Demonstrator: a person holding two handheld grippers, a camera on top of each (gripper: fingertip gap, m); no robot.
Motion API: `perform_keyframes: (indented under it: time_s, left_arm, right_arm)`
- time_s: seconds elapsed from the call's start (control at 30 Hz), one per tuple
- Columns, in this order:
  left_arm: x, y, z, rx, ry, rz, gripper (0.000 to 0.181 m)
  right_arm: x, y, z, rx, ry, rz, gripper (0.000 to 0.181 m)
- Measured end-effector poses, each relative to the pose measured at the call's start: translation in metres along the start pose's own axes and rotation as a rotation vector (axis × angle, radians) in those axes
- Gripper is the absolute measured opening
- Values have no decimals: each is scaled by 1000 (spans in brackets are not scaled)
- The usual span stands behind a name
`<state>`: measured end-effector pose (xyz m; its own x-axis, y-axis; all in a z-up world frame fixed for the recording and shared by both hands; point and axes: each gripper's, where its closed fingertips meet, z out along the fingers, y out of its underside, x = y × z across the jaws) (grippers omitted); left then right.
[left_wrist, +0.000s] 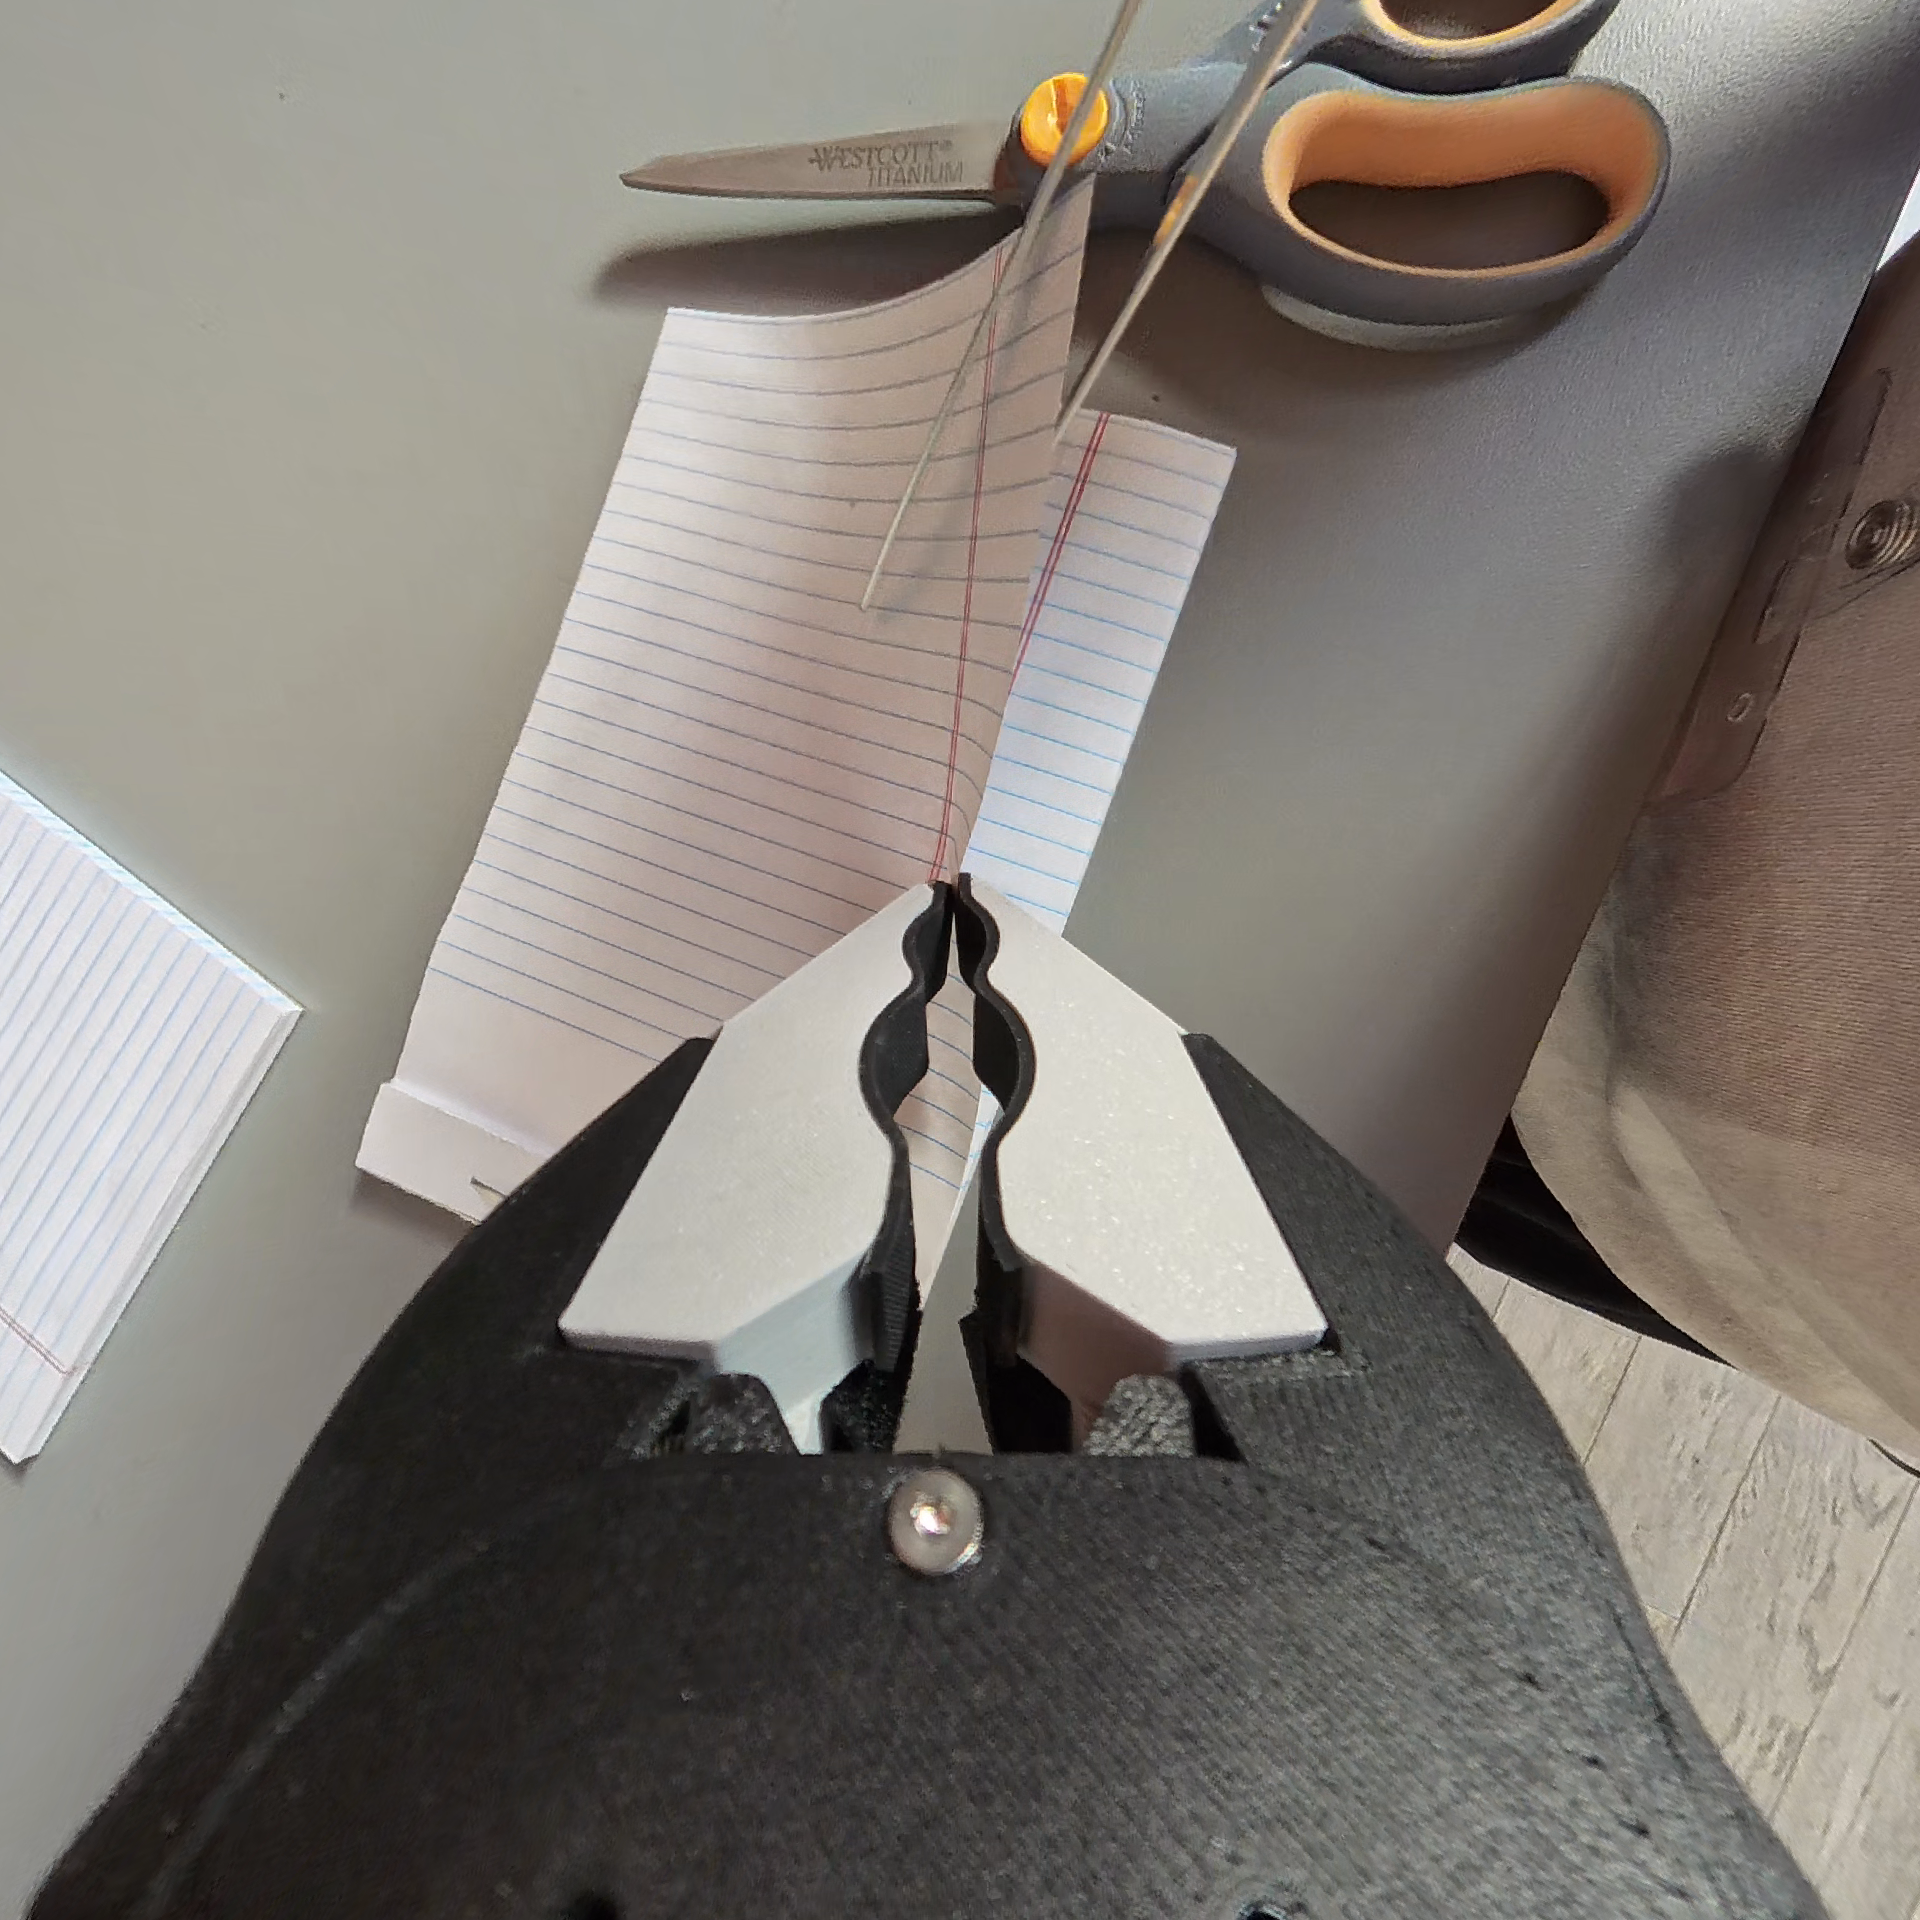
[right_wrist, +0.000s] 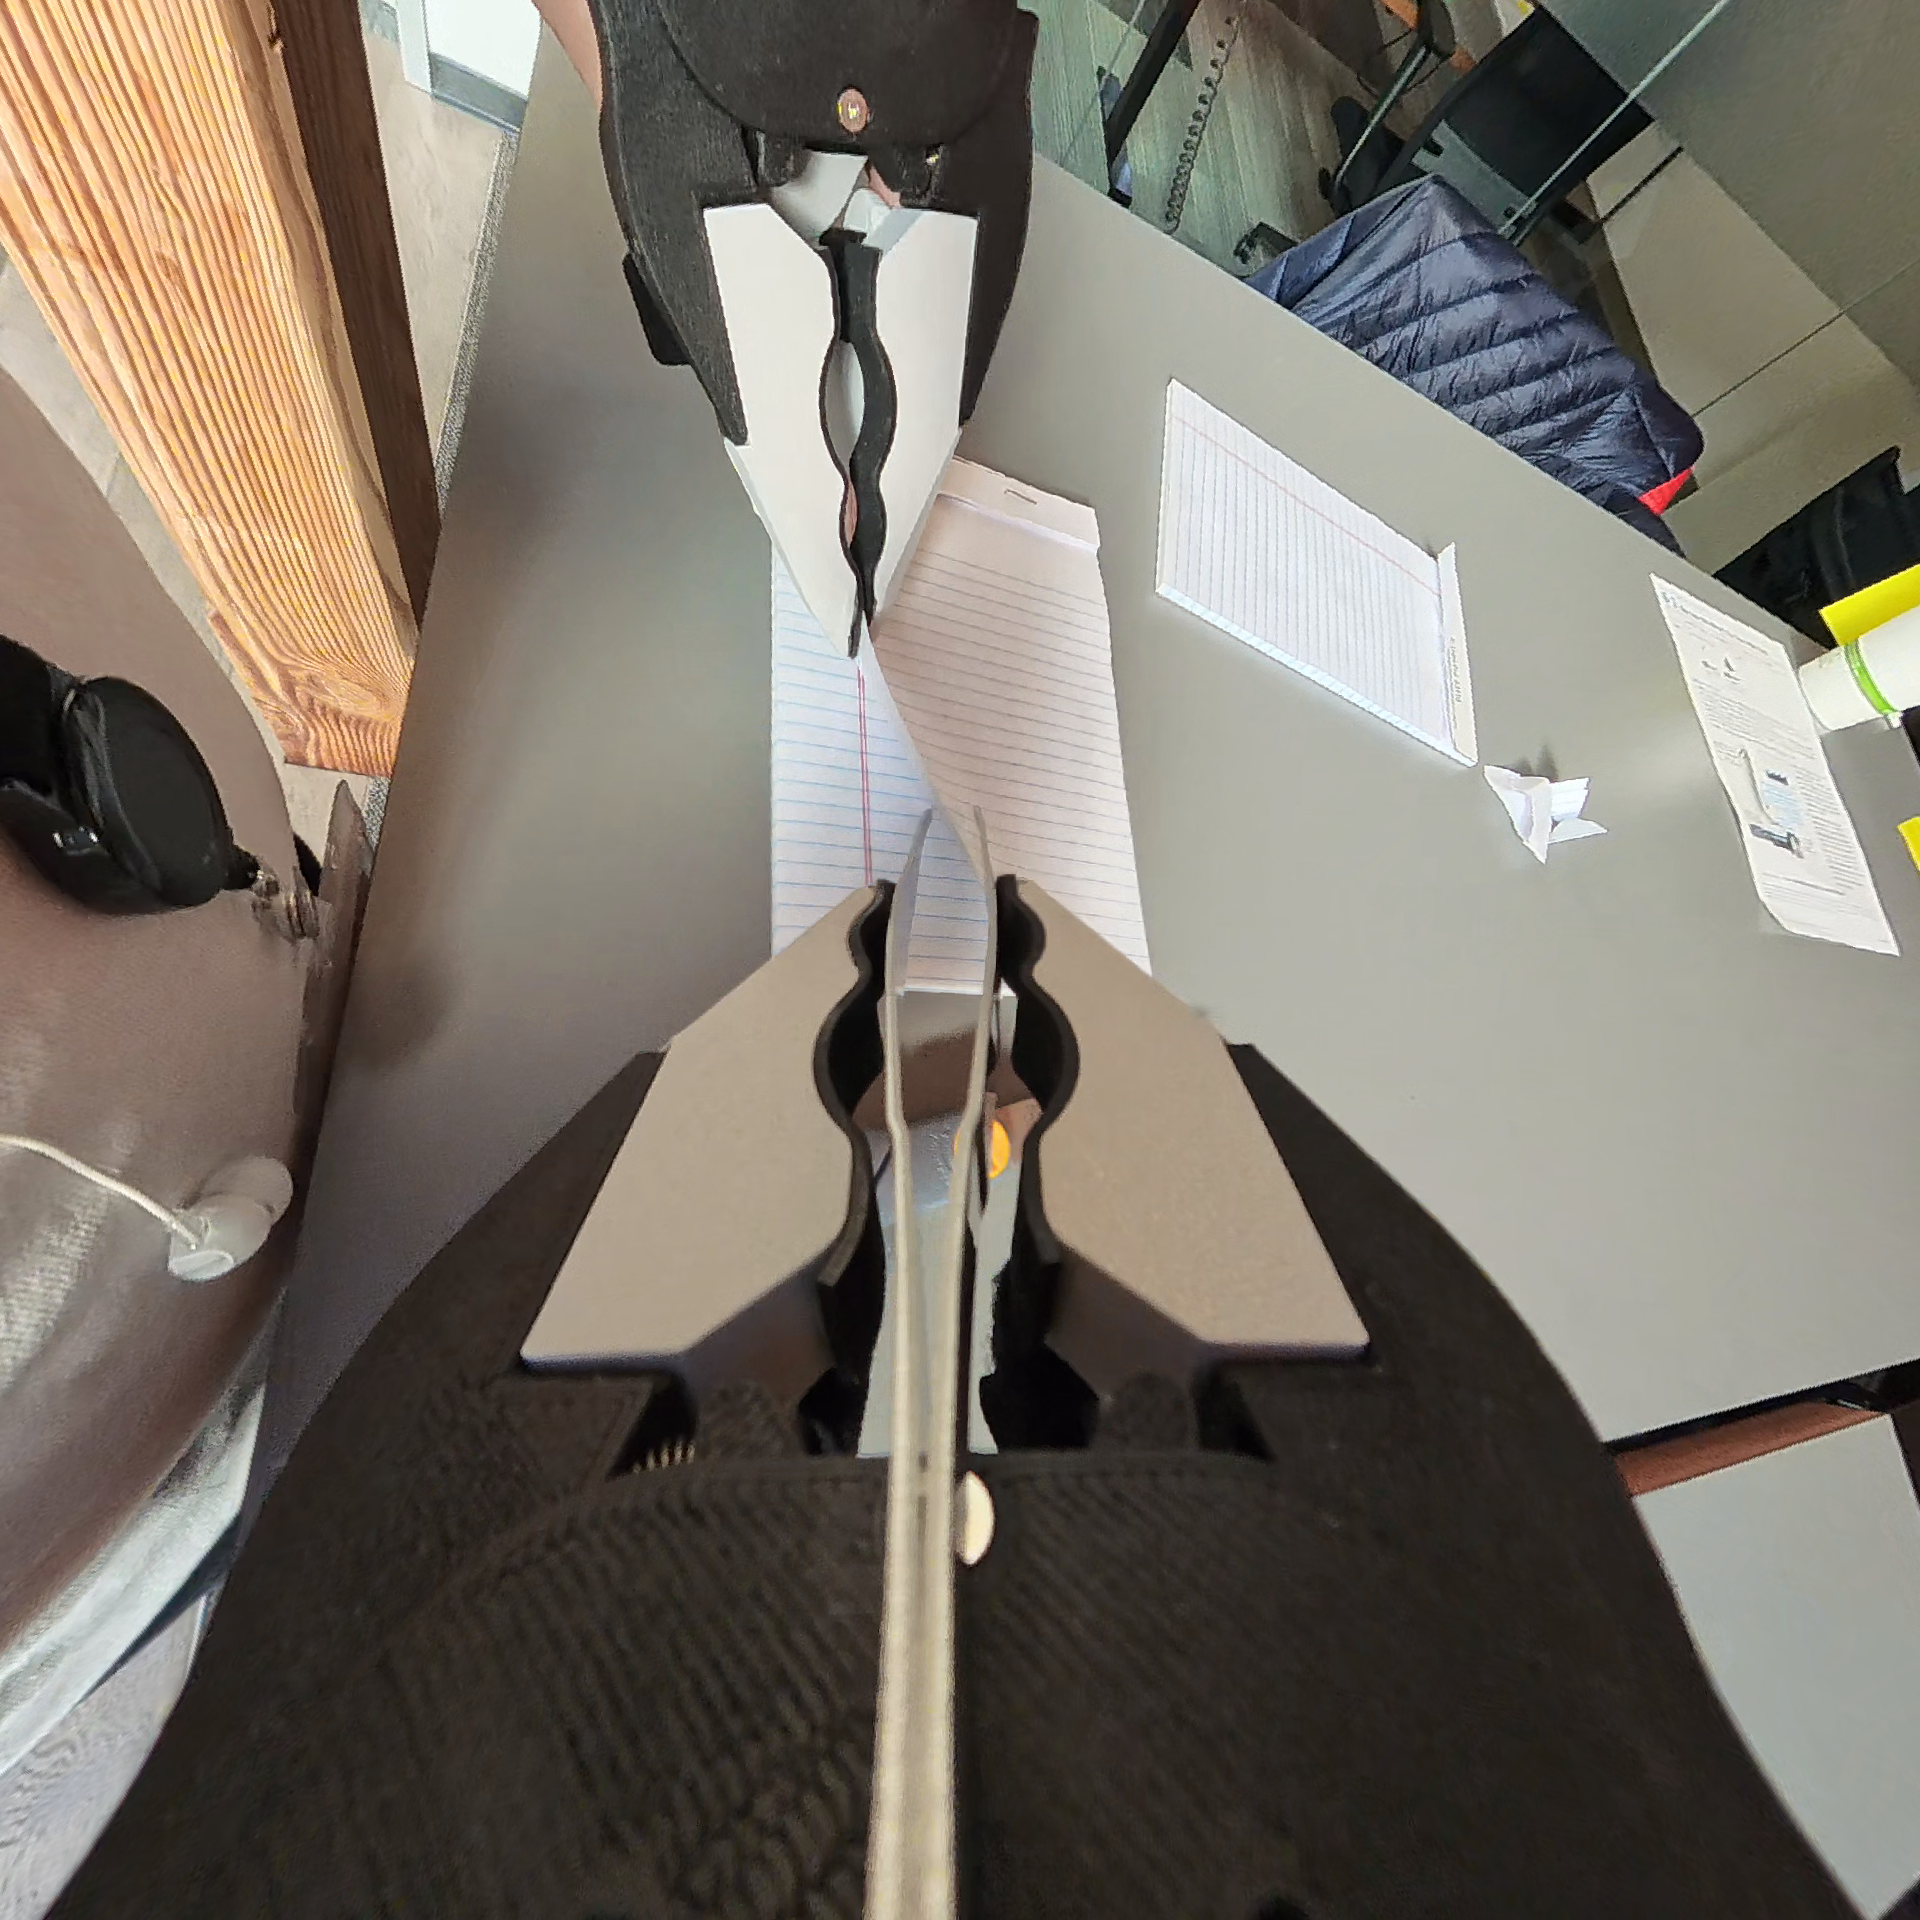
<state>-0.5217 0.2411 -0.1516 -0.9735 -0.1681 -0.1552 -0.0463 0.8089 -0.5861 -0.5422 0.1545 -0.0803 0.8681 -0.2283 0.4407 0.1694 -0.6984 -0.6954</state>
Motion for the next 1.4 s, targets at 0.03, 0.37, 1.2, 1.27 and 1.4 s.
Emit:
perform_keyframes:
  time_s: [0.03, 0.37, 1.2, 1.27, 1.4]
  left_arm:
    - [0, 1, -1, 4, 0, -2, 0]
    - [-8, 17, -17, 37, -52, -140, 39]
    - [13, 35, -55, 342, -455, -564, 46]
    - [16, 38, -50, 302, -495, -535, 40]
    - [19, 25, -43, 319, -515, -514, 31]
  right_arm:
    - [2, 1, -1, -3, 4, -15, 19]
    - [6, -5, -8, 64, -12, -83, 12]
    - [45, -52, 0, 51, -176, -364, 10]
    - [53, -55, 2, 58, -195, -353, 10]
    - [65, -60, 0, 60, -227, -342, 11]
